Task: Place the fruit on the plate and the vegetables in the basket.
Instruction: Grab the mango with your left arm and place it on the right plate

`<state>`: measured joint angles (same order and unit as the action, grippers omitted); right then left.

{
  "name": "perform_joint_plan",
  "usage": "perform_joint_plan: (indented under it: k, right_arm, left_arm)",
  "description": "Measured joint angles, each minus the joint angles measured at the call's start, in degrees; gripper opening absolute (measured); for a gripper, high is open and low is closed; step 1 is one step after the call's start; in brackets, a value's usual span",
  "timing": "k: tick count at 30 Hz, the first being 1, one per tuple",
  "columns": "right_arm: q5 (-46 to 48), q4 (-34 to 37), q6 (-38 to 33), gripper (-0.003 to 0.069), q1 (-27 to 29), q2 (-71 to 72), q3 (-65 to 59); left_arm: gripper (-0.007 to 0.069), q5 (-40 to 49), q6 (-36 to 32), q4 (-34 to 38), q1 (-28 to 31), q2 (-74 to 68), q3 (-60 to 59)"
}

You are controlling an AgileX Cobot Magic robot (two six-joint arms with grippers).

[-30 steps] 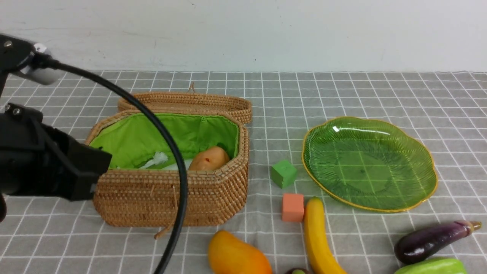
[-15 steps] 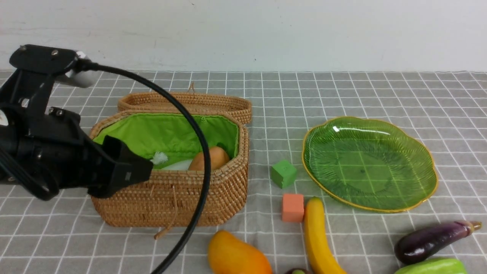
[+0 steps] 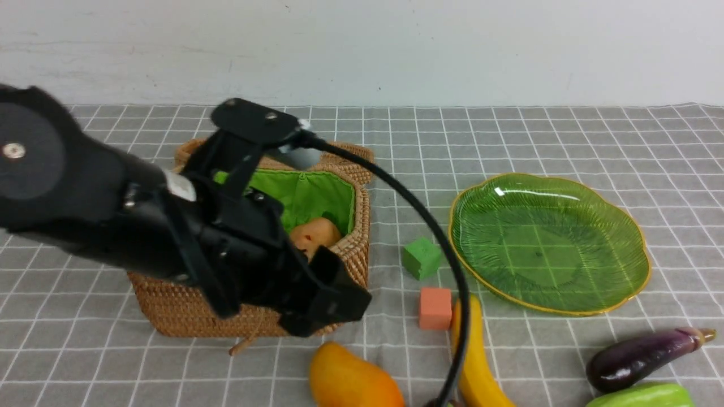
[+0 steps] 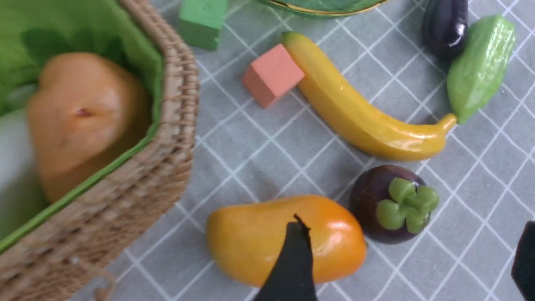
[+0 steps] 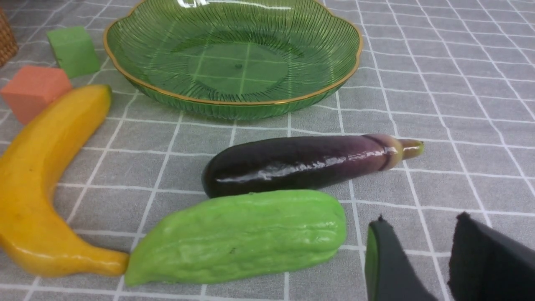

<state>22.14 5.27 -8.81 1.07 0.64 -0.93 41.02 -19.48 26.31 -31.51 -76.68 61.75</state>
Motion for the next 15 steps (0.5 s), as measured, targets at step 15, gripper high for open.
perform_joint_plan:
  k: [15]
  right_arm:
    - [0.0, 0.0, 0.0, 0.0242, 0.0, 0.0, 0.0]
  left_arm:
    - [0.0541, 21.9, 24.39, -12.35, -0.25, -12.88, 8.23]
